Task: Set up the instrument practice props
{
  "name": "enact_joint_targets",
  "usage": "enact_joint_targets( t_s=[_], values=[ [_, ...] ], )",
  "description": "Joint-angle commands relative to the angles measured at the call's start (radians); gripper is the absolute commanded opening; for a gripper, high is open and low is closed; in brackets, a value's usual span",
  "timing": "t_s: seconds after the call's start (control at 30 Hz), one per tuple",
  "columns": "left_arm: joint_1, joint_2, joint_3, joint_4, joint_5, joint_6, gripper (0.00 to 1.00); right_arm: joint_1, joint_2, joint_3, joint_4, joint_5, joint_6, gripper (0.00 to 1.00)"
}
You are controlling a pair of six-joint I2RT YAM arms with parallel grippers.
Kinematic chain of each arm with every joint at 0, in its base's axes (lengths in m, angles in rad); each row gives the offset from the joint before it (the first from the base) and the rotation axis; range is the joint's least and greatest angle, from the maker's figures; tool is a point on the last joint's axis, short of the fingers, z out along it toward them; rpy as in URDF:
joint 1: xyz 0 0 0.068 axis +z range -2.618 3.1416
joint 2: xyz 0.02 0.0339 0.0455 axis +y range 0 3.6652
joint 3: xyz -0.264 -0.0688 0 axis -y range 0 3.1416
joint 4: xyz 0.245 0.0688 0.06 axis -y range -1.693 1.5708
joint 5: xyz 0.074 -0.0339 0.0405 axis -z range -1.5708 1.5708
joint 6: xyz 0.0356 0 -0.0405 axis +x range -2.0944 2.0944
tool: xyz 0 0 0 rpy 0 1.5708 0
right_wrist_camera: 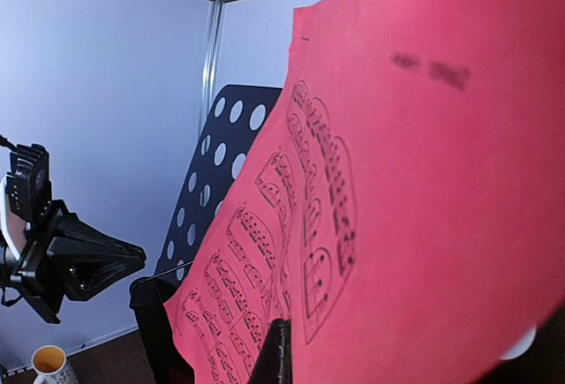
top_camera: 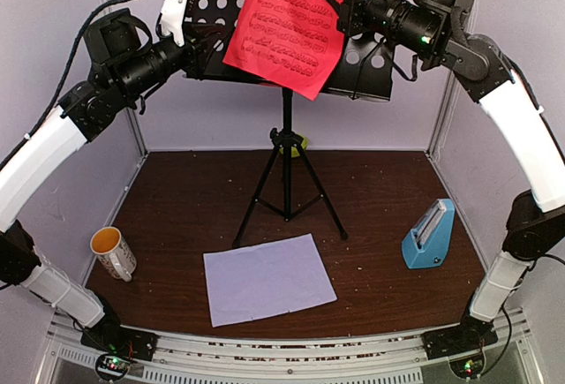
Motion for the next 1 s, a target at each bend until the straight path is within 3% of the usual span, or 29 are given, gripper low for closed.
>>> enact_joint_targets(
  t_s=[0.0,0.1,0.23,0.43,0.8,0.97],
  values=[
    [0.007,-0.022,-0.011,0.082,0.044,-0.015,0.00,0.014,0.035,0.063,0.056,-0.014,-0.091,0.00],
    [0.012,-0.019,0.013,0.037,-0.012,-0.020,0.04,0.014,0.034,0.070,0.065,0.020,-0.117,0.00],
    [0.024,-0.017,0.036,-0.059,-0.061,-0.010,0.27,0.012,0.006,0.045,0.060,0.046,-0.145,0.00],
    [0.026,0.016,0.079,-0.162,-0.100,0.021,0.35,0.014,-0.025,0.034,0.040,0.085,-0.161,0.00],
    [0.027,0.114,0.212,-0.249,-0.073,0.018,0.38,0.019,-0.048,0.023,0.011,0.127,-0.195,0.00],
    [0.025,0.130,0.237,-0.273,-0.088,0.015,0.27,0.024,-0.050,0.019,0.010,0.146,-0.214,0.00]
  ],
)
